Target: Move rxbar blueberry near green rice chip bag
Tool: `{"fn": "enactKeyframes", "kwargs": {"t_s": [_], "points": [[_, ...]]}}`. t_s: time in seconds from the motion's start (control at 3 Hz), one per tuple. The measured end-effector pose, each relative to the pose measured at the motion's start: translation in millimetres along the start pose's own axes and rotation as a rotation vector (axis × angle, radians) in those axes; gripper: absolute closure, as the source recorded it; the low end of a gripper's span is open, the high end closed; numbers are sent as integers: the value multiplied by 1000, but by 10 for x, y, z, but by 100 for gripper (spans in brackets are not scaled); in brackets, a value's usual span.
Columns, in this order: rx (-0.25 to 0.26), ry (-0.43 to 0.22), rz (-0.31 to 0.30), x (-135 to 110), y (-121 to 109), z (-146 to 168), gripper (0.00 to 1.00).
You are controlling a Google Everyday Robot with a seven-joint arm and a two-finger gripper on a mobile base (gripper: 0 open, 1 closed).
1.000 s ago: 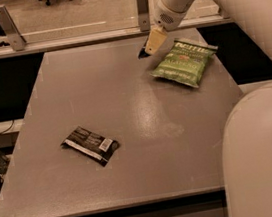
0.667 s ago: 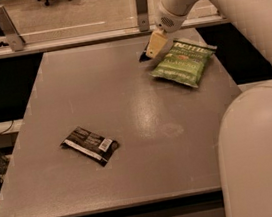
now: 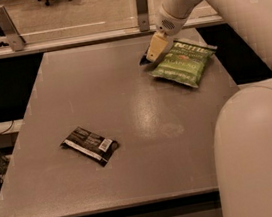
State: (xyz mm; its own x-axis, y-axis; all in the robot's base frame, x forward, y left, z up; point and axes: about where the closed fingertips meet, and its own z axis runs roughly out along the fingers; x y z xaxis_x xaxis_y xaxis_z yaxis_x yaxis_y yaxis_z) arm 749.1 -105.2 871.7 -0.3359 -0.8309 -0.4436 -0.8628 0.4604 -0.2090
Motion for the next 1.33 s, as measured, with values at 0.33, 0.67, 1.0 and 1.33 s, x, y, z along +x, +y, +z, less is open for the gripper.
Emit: {"fn": "enactKeyframes", "kwargs": {"t_s": [0.33,0.67,1.0,1.33], "points": [[-5,-9,6,6,14,-18,0],[-5,-9,6,6,15,-16,0],[-12,-38,18,33,36,2,0],[40,-100,62,241,-124,-286,0]]}}
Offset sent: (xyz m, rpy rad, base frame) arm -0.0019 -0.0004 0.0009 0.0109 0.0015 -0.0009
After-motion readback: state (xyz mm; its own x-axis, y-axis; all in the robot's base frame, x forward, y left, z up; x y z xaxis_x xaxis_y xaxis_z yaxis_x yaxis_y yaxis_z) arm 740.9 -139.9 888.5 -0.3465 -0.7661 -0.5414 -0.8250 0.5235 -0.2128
